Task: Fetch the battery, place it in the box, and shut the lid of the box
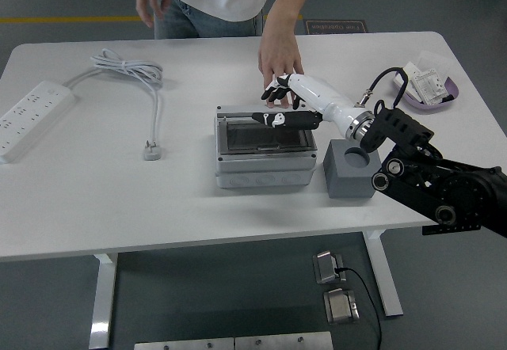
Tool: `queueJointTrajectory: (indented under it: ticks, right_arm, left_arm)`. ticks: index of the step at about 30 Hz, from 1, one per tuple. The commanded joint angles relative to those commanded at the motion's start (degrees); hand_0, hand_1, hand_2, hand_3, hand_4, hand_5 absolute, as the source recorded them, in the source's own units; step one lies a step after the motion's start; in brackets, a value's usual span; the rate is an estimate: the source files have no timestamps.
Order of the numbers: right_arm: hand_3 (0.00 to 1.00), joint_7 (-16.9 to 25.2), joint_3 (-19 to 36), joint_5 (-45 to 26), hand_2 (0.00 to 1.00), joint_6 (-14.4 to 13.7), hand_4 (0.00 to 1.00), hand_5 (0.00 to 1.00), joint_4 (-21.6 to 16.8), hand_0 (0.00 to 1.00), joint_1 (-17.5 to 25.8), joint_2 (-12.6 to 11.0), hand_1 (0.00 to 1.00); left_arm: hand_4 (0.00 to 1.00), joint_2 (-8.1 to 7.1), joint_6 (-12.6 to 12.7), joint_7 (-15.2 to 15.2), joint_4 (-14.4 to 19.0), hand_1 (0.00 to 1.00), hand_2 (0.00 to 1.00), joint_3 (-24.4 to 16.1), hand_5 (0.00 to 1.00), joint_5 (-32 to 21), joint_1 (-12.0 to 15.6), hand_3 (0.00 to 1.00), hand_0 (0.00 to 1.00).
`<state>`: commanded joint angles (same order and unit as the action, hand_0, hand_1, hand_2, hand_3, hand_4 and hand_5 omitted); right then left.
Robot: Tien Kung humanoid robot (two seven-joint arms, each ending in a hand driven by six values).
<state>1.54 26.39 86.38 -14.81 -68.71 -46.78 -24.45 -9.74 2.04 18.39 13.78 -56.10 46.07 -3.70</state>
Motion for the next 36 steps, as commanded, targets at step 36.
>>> queueJointTrajectory:
  ticks: [36]
  right_arm:
    - [0.656,1.9,19.78,-8.34,0.604,0.49,0.867,0.731,-15.54,0.372,27.01,-4.54,0.617]
  left_arm:
    - [0.623,0.46,-0.07,-0.31,-0.12,0.729,0.693,0.36,0.207,-0.35,0.17,0.621,0.661]
